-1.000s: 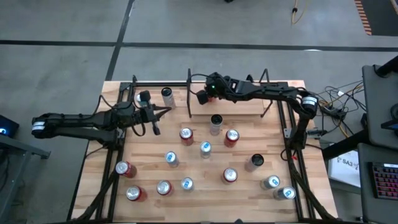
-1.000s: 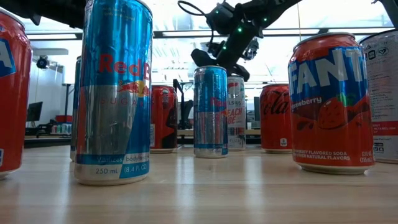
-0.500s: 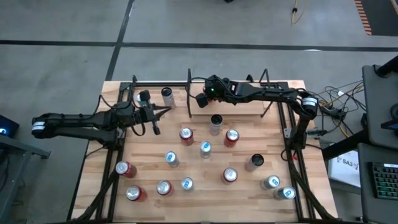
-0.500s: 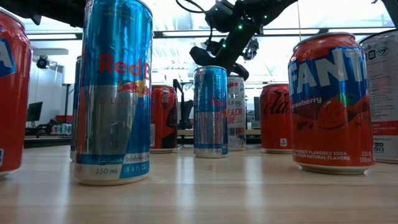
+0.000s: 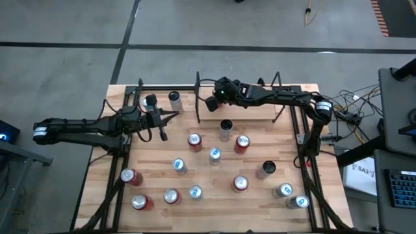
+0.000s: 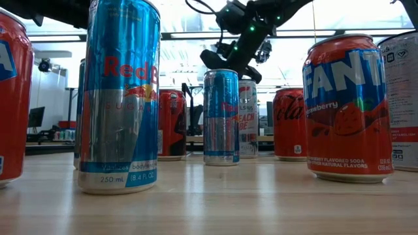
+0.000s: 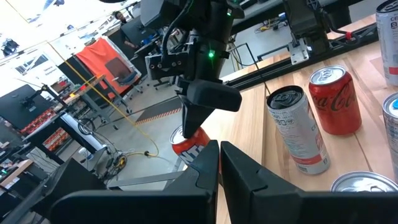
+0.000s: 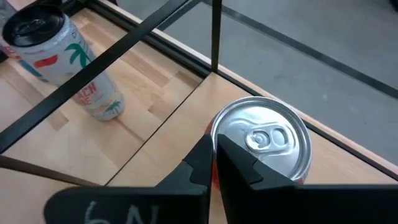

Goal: Place canned beverage on shelf
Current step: Put the orange soda can on the shelf

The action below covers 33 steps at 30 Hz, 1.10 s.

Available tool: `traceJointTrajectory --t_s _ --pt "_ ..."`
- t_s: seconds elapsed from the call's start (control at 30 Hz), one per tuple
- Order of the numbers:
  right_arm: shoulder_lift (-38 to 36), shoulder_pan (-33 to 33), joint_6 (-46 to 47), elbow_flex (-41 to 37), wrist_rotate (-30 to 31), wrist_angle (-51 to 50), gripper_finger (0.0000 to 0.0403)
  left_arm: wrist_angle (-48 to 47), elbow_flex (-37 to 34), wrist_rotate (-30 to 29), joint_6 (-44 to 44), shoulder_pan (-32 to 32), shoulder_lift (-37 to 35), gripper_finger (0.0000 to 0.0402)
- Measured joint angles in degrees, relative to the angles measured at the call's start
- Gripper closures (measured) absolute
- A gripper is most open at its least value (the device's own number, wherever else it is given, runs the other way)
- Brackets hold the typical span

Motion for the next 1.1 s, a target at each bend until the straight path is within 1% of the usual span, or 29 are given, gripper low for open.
traceJointTrajectory --t_s 0.4,0.5,0.63,0.87,1.1 --pt "-0.4 -0.2 -0.9 5.2 0.4 -1.4 0.0394 -0.1 0.0 0.0 0.0 0.0 0.0 0.0402" --pt "-0.4 -0.9 -0.9 7.0 0.4 -5.0 0.0394 -0.1 0.0 0.0 0.0 0.0 0.0 0.0402" --pt "-0.4 -3.5 -1.0 7.6 0.6 -8.8 0.0394 -0.1 0.0 0.0 0.0 0.0 0.0 0.0402" --pt "1.0 -9.5 -1.4 7.4 0.5 -10.0 0.0394 -0.1 0.0 0.0 0.0 0.0 0.0 0.0402" --pt "4.8 -9.9 -4.0 7.3 -4.1 -9.3 0.0394 -0.1 0.0 0.0 0.0 0.0 0.0 0.0402"
